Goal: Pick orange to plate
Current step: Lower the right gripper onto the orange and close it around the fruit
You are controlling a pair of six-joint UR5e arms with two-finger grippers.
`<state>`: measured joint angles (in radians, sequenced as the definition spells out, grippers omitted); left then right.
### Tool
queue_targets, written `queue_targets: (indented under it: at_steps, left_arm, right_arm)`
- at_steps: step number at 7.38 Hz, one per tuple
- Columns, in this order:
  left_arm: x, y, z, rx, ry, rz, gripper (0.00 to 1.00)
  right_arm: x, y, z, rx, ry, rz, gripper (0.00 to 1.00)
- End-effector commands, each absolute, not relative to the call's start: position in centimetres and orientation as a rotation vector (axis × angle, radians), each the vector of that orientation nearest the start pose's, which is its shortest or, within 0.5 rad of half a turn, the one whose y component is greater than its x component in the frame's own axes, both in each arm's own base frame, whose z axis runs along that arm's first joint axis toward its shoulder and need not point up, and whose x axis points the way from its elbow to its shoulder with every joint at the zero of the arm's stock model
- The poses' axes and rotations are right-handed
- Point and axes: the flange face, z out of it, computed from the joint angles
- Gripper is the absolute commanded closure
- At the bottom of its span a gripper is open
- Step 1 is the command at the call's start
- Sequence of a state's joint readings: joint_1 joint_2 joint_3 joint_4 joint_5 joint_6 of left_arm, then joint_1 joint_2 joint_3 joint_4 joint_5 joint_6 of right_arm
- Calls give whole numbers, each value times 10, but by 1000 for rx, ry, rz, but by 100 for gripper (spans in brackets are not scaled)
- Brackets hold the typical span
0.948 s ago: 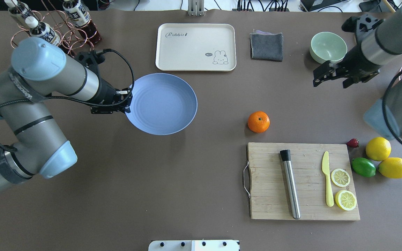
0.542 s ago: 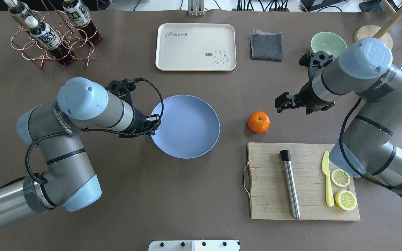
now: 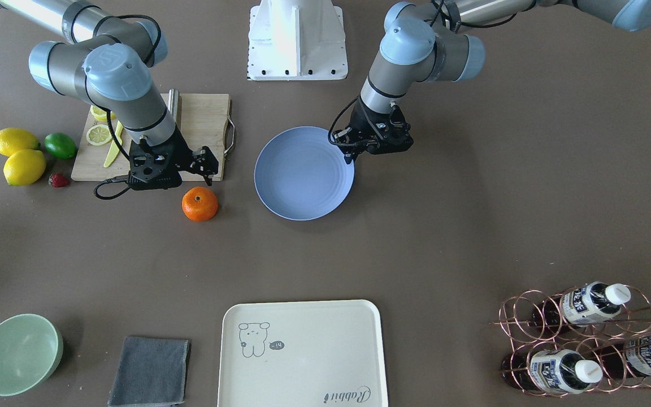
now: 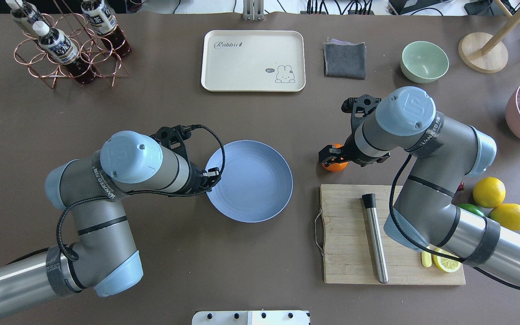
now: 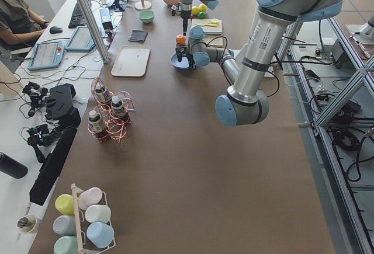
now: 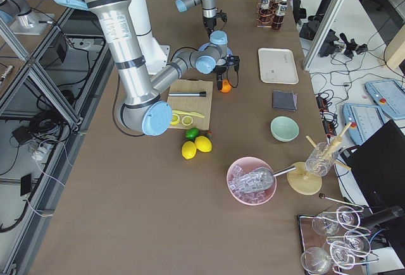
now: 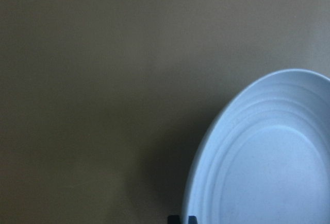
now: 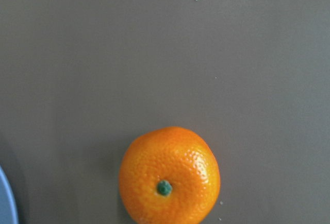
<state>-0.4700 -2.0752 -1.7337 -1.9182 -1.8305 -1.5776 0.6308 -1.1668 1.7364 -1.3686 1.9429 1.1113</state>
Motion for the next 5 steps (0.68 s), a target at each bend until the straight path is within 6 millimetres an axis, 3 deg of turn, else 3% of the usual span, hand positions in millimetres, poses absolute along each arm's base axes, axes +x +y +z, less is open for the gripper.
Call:
queue_targets:
  at_steps: [1, 4, 5]
  left_arm:
    - [532, -386, 253, 7, 1046, -305, 100]
    - [531, -387, 254, 8, 1046, -305, 100]
    - [531, -387, 252, 9, 1049, -305, 79]
  right_arm:
    - [-473, -461, 336, 90, -822, 23, 2]
    - [-485, -473, 347, 105, -782, 29, 6]
    - [-486, -473, 350, 104, -775, 32, 8]
